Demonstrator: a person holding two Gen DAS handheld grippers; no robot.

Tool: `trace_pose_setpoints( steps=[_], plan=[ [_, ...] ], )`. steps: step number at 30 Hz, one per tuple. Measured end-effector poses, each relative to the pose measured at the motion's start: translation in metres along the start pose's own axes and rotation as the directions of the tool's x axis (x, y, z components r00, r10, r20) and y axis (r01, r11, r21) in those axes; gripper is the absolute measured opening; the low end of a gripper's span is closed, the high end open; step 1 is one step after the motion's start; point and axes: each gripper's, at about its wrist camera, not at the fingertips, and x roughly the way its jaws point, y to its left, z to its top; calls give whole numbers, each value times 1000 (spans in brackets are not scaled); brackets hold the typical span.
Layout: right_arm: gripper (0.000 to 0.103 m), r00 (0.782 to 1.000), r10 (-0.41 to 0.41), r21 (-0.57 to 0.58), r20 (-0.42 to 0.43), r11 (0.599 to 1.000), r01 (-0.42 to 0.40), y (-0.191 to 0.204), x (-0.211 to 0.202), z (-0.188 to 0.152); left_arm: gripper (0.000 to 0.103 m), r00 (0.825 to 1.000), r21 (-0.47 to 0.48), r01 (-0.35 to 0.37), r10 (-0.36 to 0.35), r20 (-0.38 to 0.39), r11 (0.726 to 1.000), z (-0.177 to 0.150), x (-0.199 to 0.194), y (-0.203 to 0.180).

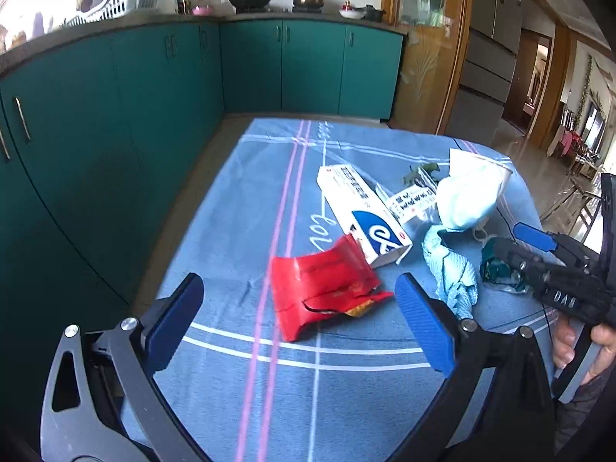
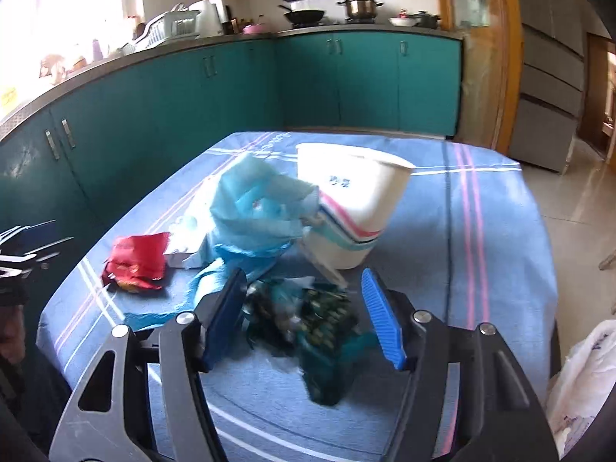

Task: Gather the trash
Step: 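Move both open grippers back over the table, then grasp the dark green wrapper with the right gripper while the left grasps the red wrapper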

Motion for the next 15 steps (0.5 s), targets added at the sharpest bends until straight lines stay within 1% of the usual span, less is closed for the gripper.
trace_pose_setpoints(
  steps=[1,2,4,7,8,9,10,11,15],
  plan=[
    [76,1000,-3,-12,-12,1000,3,3,5,-2,99,1000,0,3,-3,-12,1000,-1,4,-2],
    [76,1000,-6,-20,-25,1000,5,5,9,-2,99,1000,0,6,-6,-27,1000,-3,8,-4],
    [77,998,-47,-40,-46,998,45,8,16,-1,99,999,-5,11,-12,-43,1000,-4,13,-7],
    [77,997,-29,-9,-74,1000,29,6,24,-2,99,999,2,20,-19,-50,1000,-6,16,-13],
    [76,995,-34,4,-89,999,34,4,26,-2,99,998,9,18,-17,-52,1000,-6,16,-15],
    [74,994,-31,23,-103,999,33,1,27,-3,99,999,18,14,-13,-51,1000,-7,16,-17],
    [65,994,-23,36,-105,999,27,-2,29,-2,99,999,23,14,-13,-50,1000,-7,17,-18],
    [60,994,-16,48,-105,999,21,-5,28,-2,99,999,26,15,-14,-49,1000,-7,16,-19],
    [58,993,0,61,-120,998,7,-12,15,-4,99,999,25,17,-16,-50,1000,-8,17,-19]
  ],
)
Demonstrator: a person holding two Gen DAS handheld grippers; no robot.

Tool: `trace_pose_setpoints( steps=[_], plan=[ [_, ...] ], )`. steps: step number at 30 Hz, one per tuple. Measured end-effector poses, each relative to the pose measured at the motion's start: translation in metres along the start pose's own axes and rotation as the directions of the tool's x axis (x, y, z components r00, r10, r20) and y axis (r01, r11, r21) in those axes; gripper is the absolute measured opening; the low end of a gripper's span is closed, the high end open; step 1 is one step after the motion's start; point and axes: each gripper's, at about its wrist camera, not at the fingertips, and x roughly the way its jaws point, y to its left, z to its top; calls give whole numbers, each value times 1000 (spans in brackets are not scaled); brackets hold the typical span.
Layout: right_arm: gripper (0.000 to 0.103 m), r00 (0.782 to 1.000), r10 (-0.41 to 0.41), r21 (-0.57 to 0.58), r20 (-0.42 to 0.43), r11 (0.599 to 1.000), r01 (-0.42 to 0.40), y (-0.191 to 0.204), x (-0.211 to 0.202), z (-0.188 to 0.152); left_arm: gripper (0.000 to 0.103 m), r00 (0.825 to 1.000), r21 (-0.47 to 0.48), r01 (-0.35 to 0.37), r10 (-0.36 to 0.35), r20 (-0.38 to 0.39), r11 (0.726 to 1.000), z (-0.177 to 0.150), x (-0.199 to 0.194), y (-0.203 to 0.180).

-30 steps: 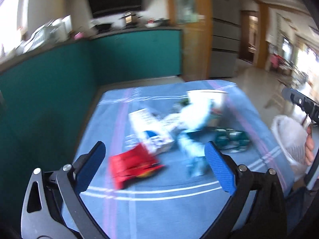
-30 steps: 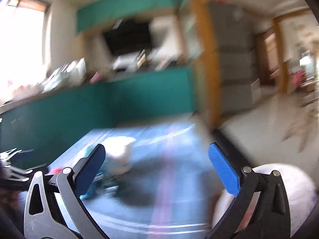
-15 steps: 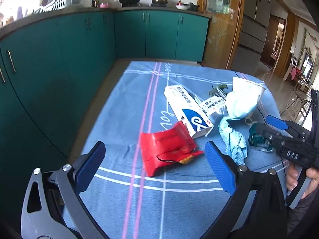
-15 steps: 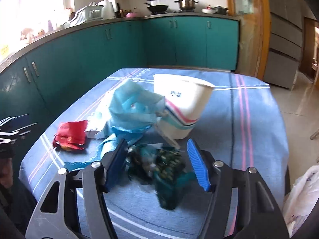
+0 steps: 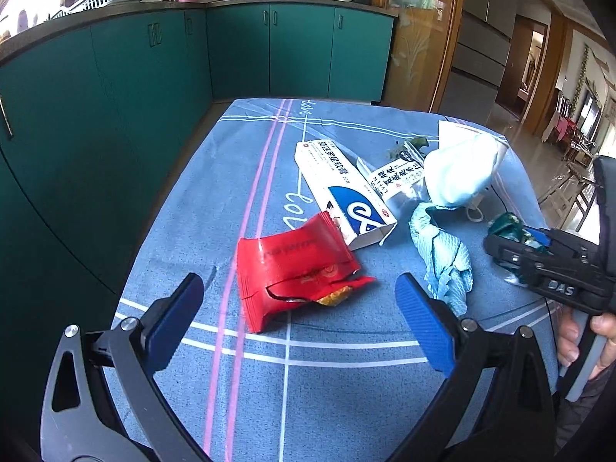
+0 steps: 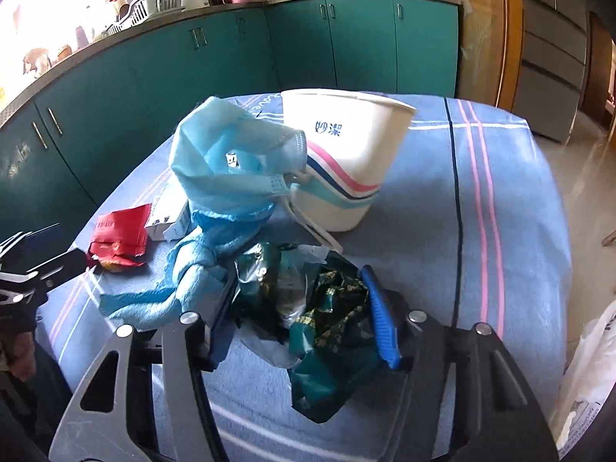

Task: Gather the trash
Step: 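Grasp the dark green wrapper with the right gripper while the left grasps the red wrapper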

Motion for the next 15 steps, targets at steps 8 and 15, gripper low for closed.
trace_pose_setpoints(
  steps=[8,15],
  plan=[
    [58,998,-38,85,57,996,33,-35,-31,-14,99,1000,-83,16,-18,-24,996,4,7,16],
    [58,997,-56,59,53,997,53,-32,-27,-21,99,999,-60,8,-11,-47,998,12,27,-3]
  ],
)
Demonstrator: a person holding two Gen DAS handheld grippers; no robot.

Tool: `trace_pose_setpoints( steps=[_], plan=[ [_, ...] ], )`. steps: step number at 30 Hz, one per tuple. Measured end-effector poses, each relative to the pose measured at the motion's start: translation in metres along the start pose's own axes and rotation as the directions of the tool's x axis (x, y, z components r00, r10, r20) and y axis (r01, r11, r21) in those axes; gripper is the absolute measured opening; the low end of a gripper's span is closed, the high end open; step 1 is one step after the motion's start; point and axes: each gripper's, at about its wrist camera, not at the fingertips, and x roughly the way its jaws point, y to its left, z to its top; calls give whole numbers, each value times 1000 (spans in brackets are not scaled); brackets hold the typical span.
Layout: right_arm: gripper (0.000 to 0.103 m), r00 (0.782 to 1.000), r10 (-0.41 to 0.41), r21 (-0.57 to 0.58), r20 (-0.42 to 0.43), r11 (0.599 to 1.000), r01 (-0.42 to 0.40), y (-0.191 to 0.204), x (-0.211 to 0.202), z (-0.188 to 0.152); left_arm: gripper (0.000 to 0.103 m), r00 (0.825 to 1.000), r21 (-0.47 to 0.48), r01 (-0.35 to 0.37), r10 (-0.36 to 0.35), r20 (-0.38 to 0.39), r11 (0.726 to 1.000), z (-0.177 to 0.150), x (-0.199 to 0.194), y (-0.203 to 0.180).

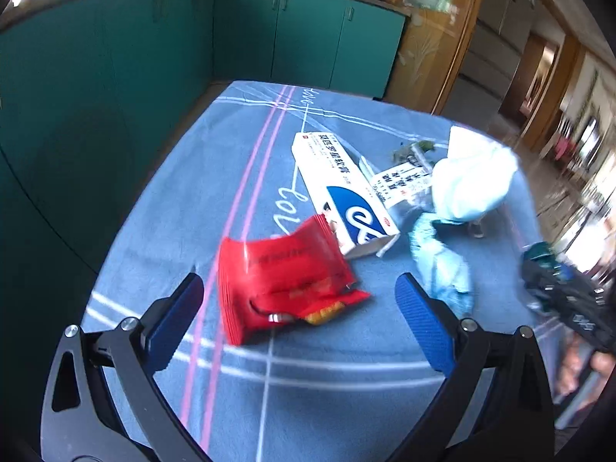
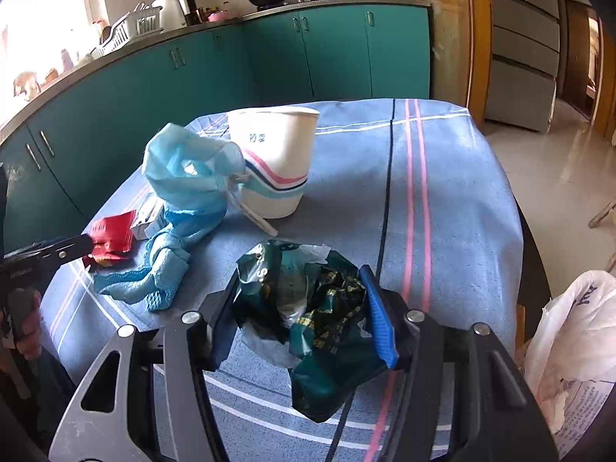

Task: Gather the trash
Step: 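Grasp the dark green wrapper with the right gripper while the left grasps the red wrapper, then carry both wrappers over the trash bin and open both grippers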

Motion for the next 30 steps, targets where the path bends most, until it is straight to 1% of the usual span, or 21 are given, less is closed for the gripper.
trace_pose_setpoints(
  steps=[1,2,3,4,9,11,12,14,16,17,20,21,23,26,28,30],
  plan=[
    [58,1000,2,-6,0,1000,-2,1,0,0,99,999,24,-42,42,6,999,3,5,-3],
    [58,1000,2,-11,0,1000,-2,3,1,0,99,998,37,-69,69,8,997,5,10,-4],
    [58,1000,3,-14,-1,1000,-3,5,2,0,99,996,43,-87,87,-2,995,8,15,-3],
    [58,1000,4,-18,-3,1000,-4,7,2,0,99,996,43,-87,89,-28,995,11,22,-2],
    [58,1000,-4,-19,-9,1000,4,7,4,-1,99,996,5,-16,16,-88,1000,14,38,1],
    [58,1000,-5,-19,-11,1000,5,6,5,-1,98,996,15,0,2,-90,1000,10,39,-2],
    [58,1000,-6,-19,-12,1000,6,6,5,-1,96,996,36,-4,7,-88,999,8,39,-5],
    [58,1000,-11,-20,-16,1000,11,6,6,-1,82,996,68,-11,17,-87,998,6,39,-10],
    [58,1000,-12,-23,-19,1000,12,7,7,-2,78,996,92,-6,14,-86,996,3,37,-14],
    [58,1000,-13,-25,-19,1000,13,7,7,-1,72,996,100,-2,11,-84,995,2,36,-16],
    [58,1000,-17,-32,-22,999,17,8,8,-2,61,997,131,10,1,-82,991,-3,31,-22],
    [58,1000,-19,-34,-23,999,18,9,9,-2,60,997,138,15,-3,-82,990,-4,30,-23],
    [58,999,-21,-35,-24,999,20,9,9,-2,51,996,158,28,-15,-83,987,-9,25,-27],
    [58,999,-24,-35,-23,999,23,10,9,-2,43,997,179,36,-22,-79,983,-15,17,-29],
    [58,999,-25,-35,-23,999,24,10,9,-2,39,997,191,44,-31,-72,981,-17,11,-29],
    [58,999,-25,-36,-23,999,24,10,9,-2,38,998,205,43,-31,-58,978,-18,3,-30]
  ],
)
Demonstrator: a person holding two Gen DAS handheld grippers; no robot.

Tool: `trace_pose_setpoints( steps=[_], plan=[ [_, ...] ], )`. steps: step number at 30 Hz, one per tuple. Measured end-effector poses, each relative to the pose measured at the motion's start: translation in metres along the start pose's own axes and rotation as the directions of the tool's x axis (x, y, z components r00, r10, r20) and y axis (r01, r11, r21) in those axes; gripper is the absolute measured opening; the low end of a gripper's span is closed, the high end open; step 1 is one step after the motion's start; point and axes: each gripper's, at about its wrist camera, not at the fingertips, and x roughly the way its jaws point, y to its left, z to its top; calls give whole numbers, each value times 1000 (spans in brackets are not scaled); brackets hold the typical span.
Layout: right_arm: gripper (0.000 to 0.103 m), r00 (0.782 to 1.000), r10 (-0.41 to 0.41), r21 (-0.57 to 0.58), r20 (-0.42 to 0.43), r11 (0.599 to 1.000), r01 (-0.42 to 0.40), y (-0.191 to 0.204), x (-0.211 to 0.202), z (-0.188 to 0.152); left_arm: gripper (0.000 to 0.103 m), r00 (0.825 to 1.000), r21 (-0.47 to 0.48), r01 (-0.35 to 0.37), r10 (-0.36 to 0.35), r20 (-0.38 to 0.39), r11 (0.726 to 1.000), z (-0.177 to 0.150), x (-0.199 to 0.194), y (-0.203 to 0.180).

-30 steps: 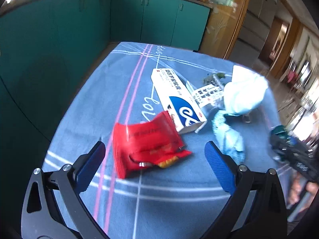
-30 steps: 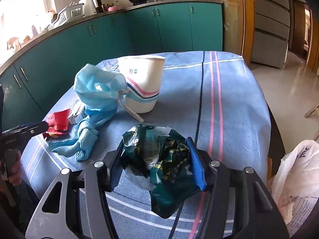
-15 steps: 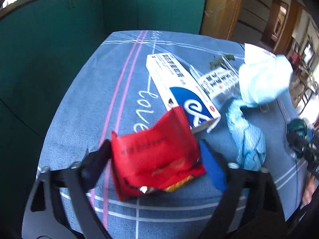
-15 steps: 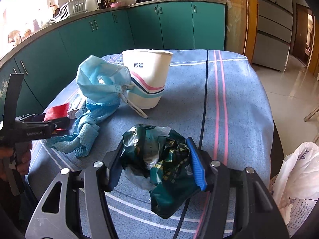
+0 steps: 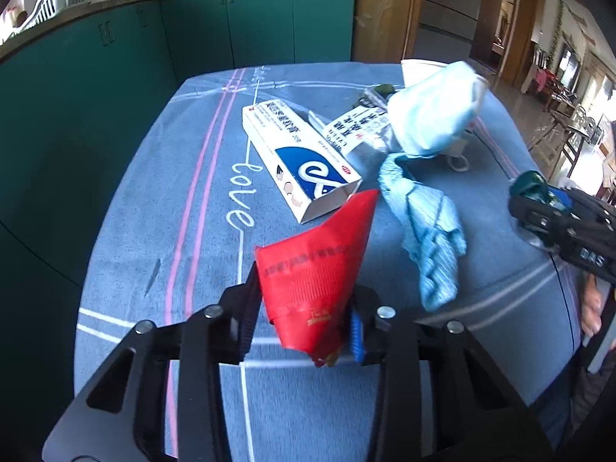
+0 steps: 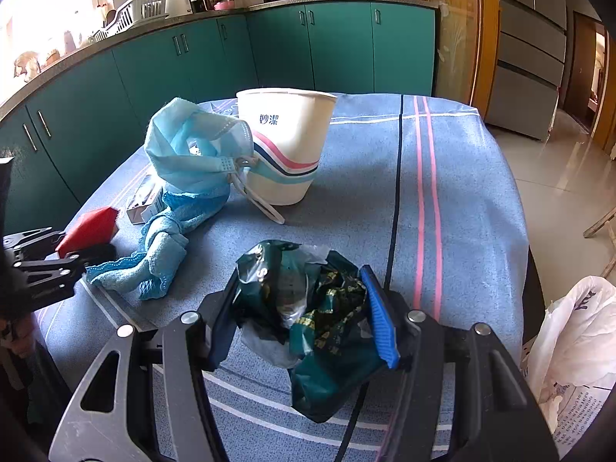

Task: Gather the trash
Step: 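Carry both wrappers over the trash bin and open both grippers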

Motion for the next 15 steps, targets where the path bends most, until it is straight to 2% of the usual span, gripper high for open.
trace_pose_setpoints(
  steps=[8,15],
  plan=[
    [58,1000,-1,-5,2,1000,1,1,-1,0,38,995,48,-34,29,92,998,3,-35,-6],
    [58,1000,-9,-4,6,1000,9,2,-2,0,38,989,63,-29,19,148,998,5,-58,-14]
  ],
)
